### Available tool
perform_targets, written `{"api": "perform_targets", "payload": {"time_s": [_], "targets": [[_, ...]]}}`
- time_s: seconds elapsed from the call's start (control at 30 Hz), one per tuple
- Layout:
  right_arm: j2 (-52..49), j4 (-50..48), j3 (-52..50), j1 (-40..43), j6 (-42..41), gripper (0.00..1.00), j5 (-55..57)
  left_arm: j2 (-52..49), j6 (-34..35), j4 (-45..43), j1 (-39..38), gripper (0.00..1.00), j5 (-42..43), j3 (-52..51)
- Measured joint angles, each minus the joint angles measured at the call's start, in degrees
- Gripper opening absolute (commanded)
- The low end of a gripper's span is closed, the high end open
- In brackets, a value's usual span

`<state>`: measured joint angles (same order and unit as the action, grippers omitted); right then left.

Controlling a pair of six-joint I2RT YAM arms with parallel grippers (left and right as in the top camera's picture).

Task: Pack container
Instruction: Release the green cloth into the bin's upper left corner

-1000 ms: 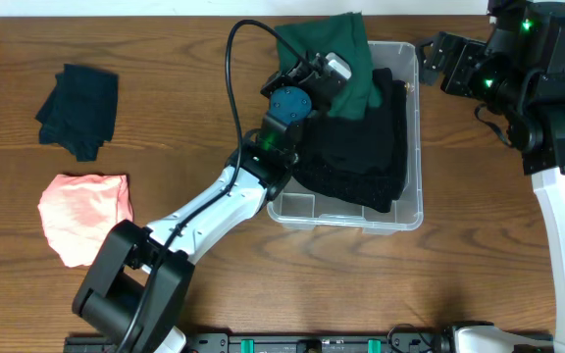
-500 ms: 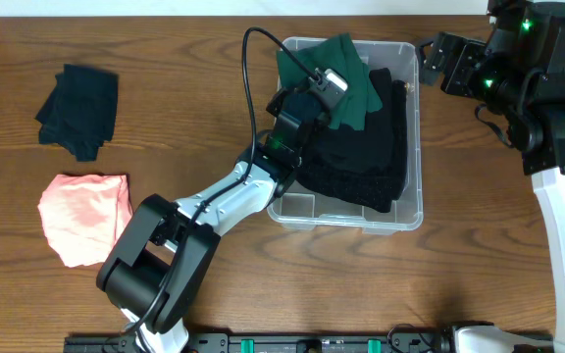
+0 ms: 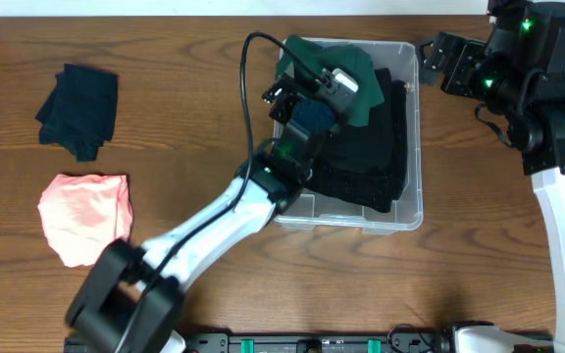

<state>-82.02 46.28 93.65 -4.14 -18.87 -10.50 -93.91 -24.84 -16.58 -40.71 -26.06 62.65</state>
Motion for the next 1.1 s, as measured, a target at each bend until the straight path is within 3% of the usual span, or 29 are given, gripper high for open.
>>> {"api": "perform_targets", "payload": {"time_s": [0.1,0.23,0.3,0.37,0.6,0.73,0.93,1.1], "targets": [[0.0,0.0,0.0,0.0,0.0,0.99,0.0,3.6,2.4,3.2,-0.4,0.99,-1.0,0.0],[0.0,0.0,0.0,0.0,0.0,0.99,0.0,5.8,4.9,2.0,-0.2,0.50,-1.2,0.1],[0.0,0.0,0.0,0.0,0.0,0.99,0.0,5.8,5.4,1.3,-0.1,0.37,-0.4,0.1],[0.0,0.0,0.0,0.0,0.0,0.99,0.0,5.8,5.7,-0.1,0.2,0.31,0.8,0.1],[0.0,0.0,0.0,0.0,0.0,0.99,0.0,4.1,6.5,-17.4,2.8,0.32,7.2,0.3],[0.0,0.0,0.0,0.0,0.0,0.99,0.0,-0.9,9.1,-23.1,5.0,0.32,10.2,0.6],[0.0,0.0,0.0,0.0,0.0,0.99,0.0,-10.9,14.0,-23.2,6.6,0.38,12.8,0.5],[0.0,0.0,0.0,0.0,0.0,0.99,0.0,-13.6,16.1,-22.9,6.6,0.46,16.8,0.5]]}}
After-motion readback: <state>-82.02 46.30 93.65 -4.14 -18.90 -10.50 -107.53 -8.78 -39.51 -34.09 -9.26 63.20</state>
